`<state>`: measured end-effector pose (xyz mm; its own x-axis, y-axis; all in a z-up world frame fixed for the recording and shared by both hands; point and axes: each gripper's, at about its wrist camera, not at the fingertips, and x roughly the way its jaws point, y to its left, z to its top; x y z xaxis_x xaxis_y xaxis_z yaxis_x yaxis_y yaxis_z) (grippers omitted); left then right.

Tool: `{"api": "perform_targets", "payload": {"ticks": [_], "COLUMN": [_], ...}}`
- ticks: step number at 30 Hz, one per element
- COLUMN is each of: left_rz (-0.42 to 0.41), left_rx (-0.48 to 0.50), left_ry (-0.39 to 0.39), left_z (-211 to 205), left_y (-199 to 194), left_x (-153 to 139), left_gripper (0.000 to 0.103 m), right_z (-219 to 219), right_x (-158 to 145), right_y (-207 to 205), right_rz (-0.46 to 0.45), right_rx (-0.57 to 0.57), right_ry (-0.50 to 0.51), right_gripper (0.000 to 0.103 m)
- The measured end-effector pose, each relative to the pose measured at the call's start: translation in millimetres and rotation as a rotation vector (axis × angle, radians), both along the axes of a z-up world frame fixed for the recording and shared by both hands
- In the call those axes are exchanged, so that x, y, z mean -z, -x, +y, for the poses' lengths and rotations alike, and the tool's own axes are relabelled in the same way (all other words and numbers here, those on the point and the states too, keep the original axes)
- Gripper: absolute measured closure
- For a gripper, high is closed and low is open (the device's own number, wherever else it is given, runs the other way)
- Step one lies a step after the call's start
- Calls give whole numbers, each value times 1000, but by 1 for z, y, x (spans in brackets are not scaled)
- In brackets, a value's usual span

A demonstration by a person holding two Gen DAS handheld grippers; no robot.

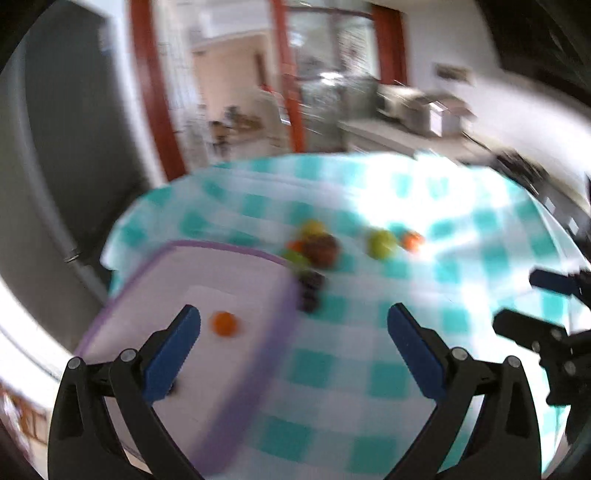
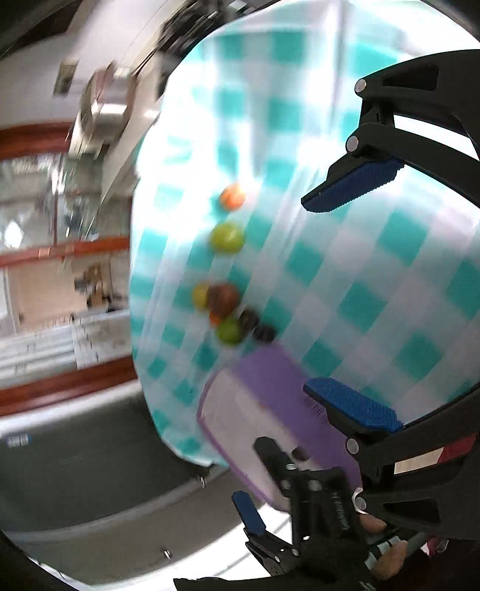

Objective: Organize fruits
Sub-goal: 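Withdraw both tools from the box back toward the remaining fruits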

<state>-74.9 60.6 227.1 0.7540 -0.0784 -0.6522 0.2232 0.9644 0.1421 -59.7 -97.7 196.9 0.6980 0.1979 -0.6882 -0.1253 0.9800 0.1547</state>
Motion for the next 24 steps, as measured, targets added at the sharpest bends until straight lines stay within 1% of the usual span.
{"api": "perform_targets", "payload": {"ticks": [1, 2, 3, 5, 8, 12, 13, 15, 16, 18, 19, 20, 22, 23, 24], "left_rz": [19, 34, 49, 68, 83, 109, 112, 129, 149, 187, 210, 232, 236, 230, 226], "left_rx": [40, 69, 99, 149, 194, 236, 245, 269, 267, 213, 174, 113, 27, -15, -33], "left_ry": [-16, -31, -50, -75, -97, -139, -145, -136, -138, -143, -127, -100, -59, -53, -54], "left_z": [-12, -22, -28, -49, -69, -80, -82, -85, -86, -85, -82, -76, -68, -65, -65], "left_y": [11, 18, 18, 25, 40, 42, 43, 41, 36, 18, 7, -8, -28, -40, -48], "left_x": [12, 18, 31, 45, 48, 54, 55, 65, 71, 93, 104, 118, 138, 151, 160], "left_gripper": [1, 1, 1, 1, 1, 1, 1, 2, 2, 2, 2, 2, 2, 2, 2], "right_z": [-7, -17, -27, -48, -63, -76, -77, -73, -67, -59, -56, -56, -55, -56, -57], "right_x": [9, 16, 21, 31, 43, 56, 60, 73, 86, 113, 133, 145, 170, 177, 185], "right_y": [0, 7, 13, 22, 27, 29, 27, 21, 15, -3, -15, -22, -41, -48, -57], "right_rz": [7, 26, 43, 67, 94, 112, 109, 85, 86, 119, 146, 163, 182, 177, 181], "right_rx": [14, 38, 58, 100, 142, 160, 165, 183, 181, 165, 172, 184, 211, 221, 234], "right_ry": [2, 2, -2, -19, -55, -80, -70, 1, 61, 139, 170, 181, 210, 217, 223], "right_gripper": [15, 15, 15, 15, 15, 15, 15, 15, 15, 15, 15, 15, 15, 15, 15]}}
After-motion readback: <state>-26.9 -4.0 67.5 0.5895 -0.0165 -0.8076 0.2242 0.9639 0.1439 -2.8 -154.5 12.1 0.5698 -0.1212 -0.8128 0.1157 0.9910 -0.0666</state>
